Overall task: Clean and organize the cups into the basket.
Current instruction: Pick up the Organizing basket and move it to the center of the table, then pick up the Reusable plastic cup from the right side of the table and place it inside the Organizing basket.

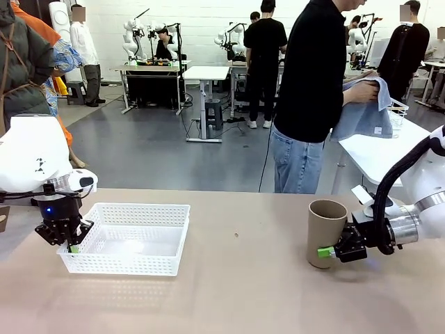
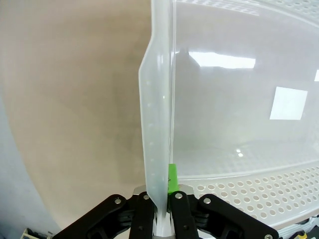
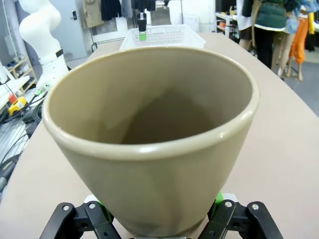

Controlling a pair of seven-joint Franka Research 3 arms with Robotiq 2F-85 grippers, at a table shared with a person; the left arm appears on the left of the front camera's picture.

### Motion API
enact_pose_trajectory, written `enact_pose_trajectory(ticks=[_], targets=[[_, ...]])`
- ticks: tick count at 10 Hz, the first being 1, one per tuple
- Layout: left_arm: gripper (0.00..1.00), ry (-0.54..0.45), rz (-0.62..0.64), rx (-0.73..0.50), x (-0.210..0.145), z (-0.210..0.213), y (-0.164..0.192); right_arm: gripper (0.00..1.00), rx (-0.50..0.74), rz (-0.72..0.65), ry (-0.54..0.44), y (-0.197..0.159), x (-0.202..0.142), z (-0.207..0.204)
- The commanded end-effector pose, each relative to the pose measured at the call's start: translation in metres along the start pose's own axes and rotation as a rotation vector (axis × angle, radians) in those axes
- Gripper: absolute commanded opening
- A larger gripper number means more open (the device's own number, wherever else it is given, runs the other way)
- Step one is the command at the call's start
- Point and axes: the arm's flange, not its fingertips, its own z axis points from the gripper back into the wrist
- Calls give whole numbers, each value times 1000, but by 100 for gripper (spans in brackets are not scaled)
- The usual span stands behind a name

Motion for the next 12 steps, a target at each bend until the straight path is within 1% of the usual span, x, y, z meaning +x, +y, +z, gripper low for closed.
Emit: enact_pose_trajectory(ticks=[1, 2, 3, 4, 6, 8, 10, 11, 12], targets=[[0, 8, -21, 5, -7, -3, -25, 62, -93, -13, 14, 37, 51, 14], [0, 1, -37, 12, -9, -3, -40, 62, -109, 21, -5, 47, 76, 25], [0, -1, -49, 25, -12, -7, -56, 62, -152, 10, -15, 51, 94, 37], [0, -6, -61, 48, -15, -10, -76, 62, -180, 15, -46, 53, 112, 50], [0, -26, -56, 80, -19, -12, -113, 62, -221, 26, -83, 57, 144, 68], [0, -44, -31, 76, -26, -15, -153, 62, -263, 14, -94, 56, 170, 85], [0, -72, -6, 82, -31, -14, -191, 62, -298, 2, -94, 55, 180, 98], [0, -79, 1, 82, -33, -14, -206, 62, -245, 36, -74, 57, 171, 91], [0, -82, 2, 93, -34, -15, -221, 62, -245, 36, -74, 57, 171, 91]])
